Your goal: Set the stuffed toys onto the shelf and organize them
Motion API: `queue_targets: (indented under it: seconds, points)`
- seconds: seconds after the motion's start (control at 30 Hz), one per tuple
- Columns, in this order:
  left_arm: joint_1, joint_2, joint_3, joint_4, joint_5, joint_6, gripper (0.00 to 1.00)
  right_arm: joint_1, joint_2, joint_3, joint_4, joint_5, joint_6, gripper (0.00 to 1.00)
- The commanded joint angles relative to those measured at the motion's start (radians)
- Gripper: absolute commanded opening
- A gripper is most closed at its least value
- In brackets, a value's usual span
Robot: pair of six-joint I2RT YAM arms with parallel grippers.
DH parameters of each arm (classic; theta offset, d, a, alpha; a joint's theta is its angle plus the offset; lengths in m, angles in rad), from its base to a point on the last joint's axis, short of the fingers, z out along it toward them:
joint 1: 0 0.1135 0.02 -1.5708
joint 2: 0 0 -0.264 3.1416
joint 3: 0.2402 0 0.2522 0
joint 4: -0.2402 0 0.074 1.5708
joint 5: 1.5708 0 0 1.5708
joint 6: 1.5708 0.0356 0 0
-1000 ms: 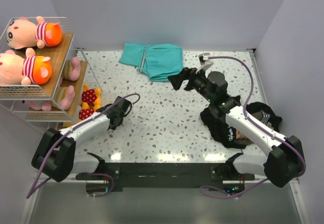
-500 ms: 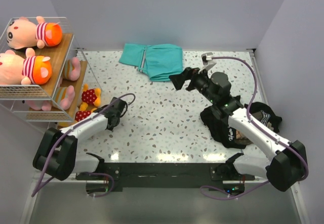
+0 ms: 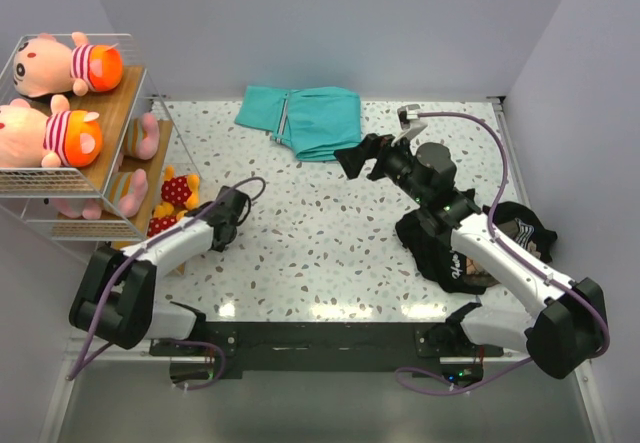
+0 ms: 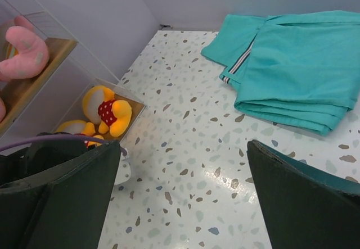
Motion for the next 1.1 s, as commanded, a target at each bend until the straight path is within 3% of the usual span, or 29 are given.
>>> queue_targets:
  seconds: [0.0,0.3,0.4,0.5,0.6,0.73,0.93,1.07]
  points:
    - [-0.001,-0.032,0.105,0.011,0.018,-0.043,0.33,0.002,-0.002,0.029,0.028,-0.008,0.010,0.99]
    - [-0.043,-0.001,0.260,-0.028,0.225,-0.162,0.55,0.004,0.018,0.049,-0.005,0.027,-0.026,0.99]
    - [-0.056,-0.014,0.286,-0.018,0.291,-0.177,0.68,0.004,0.037,0.060,-0.015,0.024,-0.026,0.99]
    - [-0.074,-0.041,0.326,0.008,0.394,-0.197,1.00,0.004,0.074,0.109,-0.074,0.019,-0.020,0.99]
    - [-0.086,-0.076,0.378,0.070,0.564,-0.258,1.00,0.002,0.119,0.179,-0.165,0.001,-0.006,0.99]
    - [-0.091,-0.152,0.417,0.266,0.907,-0.382,1.00,0.004,0.153,0.248,-0.251,-0.005,-0.009,0.99]
    - [-0.091,-0.280,0.385,0.544,0.968,-0.649,1.00,0.004,0.168,0.368,-0.416,0.055,-0.023,0.99]
    - [-0.093,-0.423,0.263,0.731,1.047,-0.795,1.00,0.004,0.121,0.361,-0.415,0.056,-0.016,0.99]
